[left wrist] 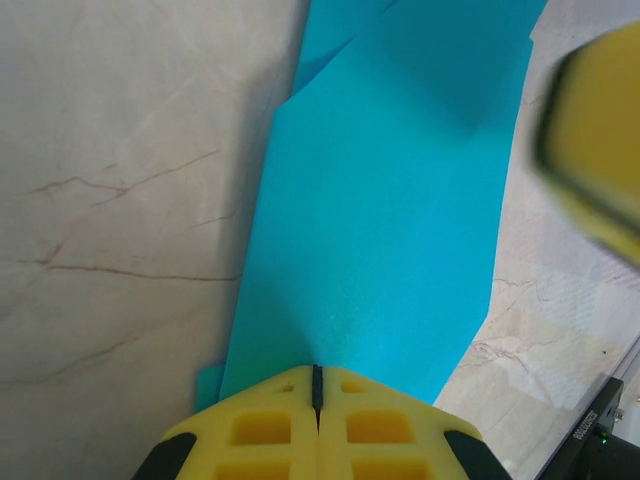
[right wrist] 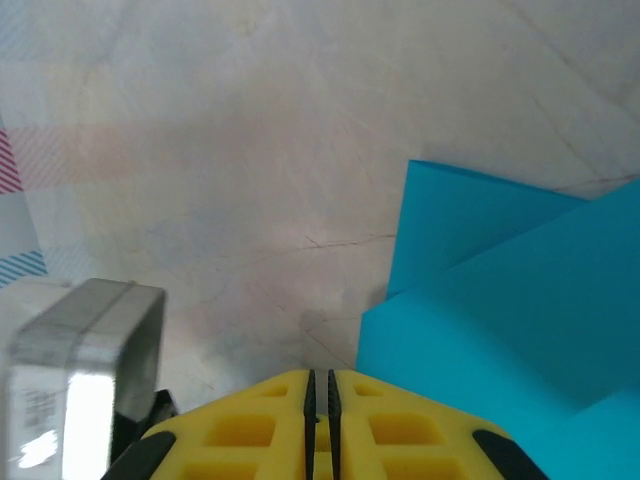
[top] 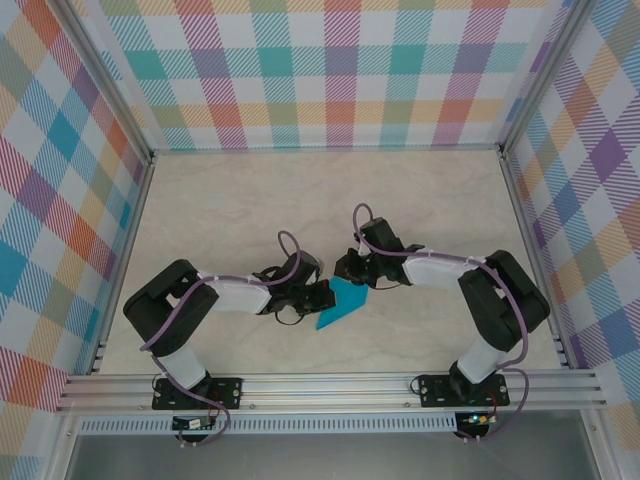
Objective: Fold a paper plane with a square sheet of paper (pick it up from the middle)
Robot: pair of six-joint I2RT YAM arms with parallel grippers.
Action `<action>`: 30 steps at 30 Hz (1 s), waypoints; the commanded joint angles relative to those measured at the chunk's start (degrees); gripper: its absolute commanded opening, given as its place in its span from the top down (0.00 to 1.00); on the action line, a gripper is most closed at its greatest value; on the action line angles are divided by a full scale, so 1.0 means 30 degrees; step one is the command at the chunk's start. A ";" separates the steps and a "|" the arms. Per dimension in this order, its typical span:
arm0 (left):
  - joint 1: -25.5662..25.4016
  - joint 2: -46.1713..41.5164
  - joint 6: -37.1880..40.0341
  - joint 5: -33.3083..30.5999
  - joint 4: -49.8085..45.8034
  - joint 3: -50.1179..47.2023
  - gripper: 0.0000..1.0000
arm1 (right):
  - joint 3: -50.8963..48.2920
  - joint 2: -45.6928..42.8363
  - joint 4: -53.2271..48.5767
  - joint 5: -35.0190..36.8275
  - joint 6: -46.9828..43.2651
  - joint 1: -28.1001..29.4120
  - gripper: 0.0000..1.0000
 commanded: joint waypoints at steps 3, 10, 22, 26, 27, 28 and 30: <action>-0.0107 0.0131 0.0352 -0.0571 -0.2813 -0.0556 0.96 | -0.0421 0.1200 -0.0039 0.0510 0.0752 0.0301 0.87; -0.0126 0.0131 0.0437 -0.0152 -0.2822 -0.0439 0.95 | -0.0629 0.2130 -0.1071 0.1936 0.1248 0.0294 0.89; -0.0132 -0.0539 0.0978 0.1133 -0.3202 -0.0351 0.93 | -0.0542 0.2442 -0.2236 0.2666 0.1526 0.0294 0.90; -0.0136 -0.1049 0.2131 0.2311 -0.4279 -0.0263 0.92 | -0.0560 0.2415 -0.2346 0.2790 0.1587 0.0301 0.90; -0.0134 -0.1230 0.2281 0.2329 -0.4603 -0.0328 0.91 | -0.0535 0.2392 -0.2440 0.2831 0.1560 0.0295 0.90; -0.0134 -0.1488 0.2479 0.2275 -0.4964 -0.0405 0.91 | -0.0498 0.2385 -0.2537 0.2882 0.1558 0.0295 0.90; -0.0116 -0.1936 0.2715 0.2319 -0.5341 -0.0623 0.90 | -0.0444 0.2400 -0.2599 0.2869 0.1527 0.0295 0.90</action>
